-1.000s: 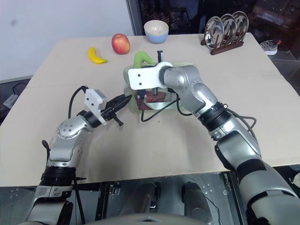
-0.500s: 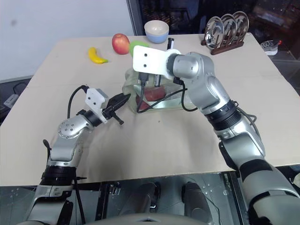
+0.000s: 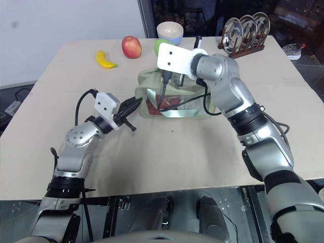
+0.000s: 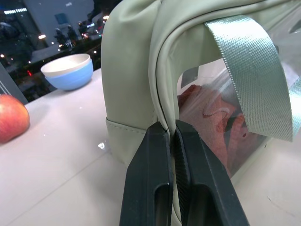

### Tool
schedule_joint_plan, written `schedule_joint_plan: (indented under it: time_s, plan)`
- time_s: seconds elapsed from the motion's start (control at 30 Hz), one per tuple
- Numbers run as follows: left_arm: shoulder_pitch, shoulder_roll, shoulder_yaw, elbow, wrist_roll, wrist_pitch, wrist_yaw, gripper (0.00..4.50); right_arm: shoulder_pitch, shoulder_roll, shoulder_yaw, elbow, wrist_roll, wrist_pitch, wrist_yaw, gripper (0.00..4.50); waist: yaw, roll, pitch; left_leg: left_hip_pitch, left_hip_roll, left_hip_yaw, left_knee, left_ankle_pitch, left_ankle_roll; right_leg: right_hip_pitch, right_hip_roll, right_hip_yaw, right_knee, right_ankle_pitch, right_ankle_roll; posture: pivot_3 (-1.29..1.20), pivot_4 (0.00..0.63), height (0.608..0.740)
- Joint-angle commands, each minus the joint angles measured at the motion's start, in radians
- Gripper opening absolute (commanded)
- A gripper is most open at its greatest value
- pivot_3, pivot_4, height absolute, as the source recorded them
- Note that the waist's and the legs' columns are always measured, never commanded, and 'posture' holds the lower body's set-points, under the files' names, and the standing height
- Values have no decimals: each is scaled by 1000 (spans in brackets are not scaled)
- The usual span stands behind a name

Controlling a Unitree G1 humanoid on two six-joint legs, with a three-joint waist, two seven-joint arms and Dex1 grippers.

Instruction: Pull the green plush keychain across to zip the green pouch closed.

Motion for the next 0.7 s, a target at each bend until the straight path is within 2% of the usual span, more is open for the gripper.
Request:
schedule_joint_plan:
  time_s: [0.03, 0.13, 0.37, 0.7]
  plan:
    - [55, 18, 34, 49, 30, 30, 32, 0, -33, -71, -153, -45, 15, -27, -72, 35, 0, 0, 0, 0, 0, 0, 0, 0, 0, 0, 0, 0, 0, 0, 0, 0, 150, 740]
    - [43, 13, 24, 36, 34, 37, 43, 0, -14, -41, -116, -99, 46, -81, -58, 35, 0, 0, 0, 0, 0, 0, 0, 0, 0, 0, 0, 0, 0, 0, 0, 0, 150, 740]
    - [40, 15, 5, 51, 96, 12, 85, 0, -6, 17, -104, -154, 60, -81, -80, 35, -4, 0, 0, 1, 0, 0, 0, 0, 0, 0, 1, 0, 0, 0, 0, 0, 150, 740]
    - [64, -2, 58, 82, 47, 75, 117, 0, -2, -135, -178, 34, 19, -81, -200, 35, -2, 0, 0, 1, 0, 1, -1, 0, 0, 0, 0, 1, 0, 0, 0, 0, 150, 740]
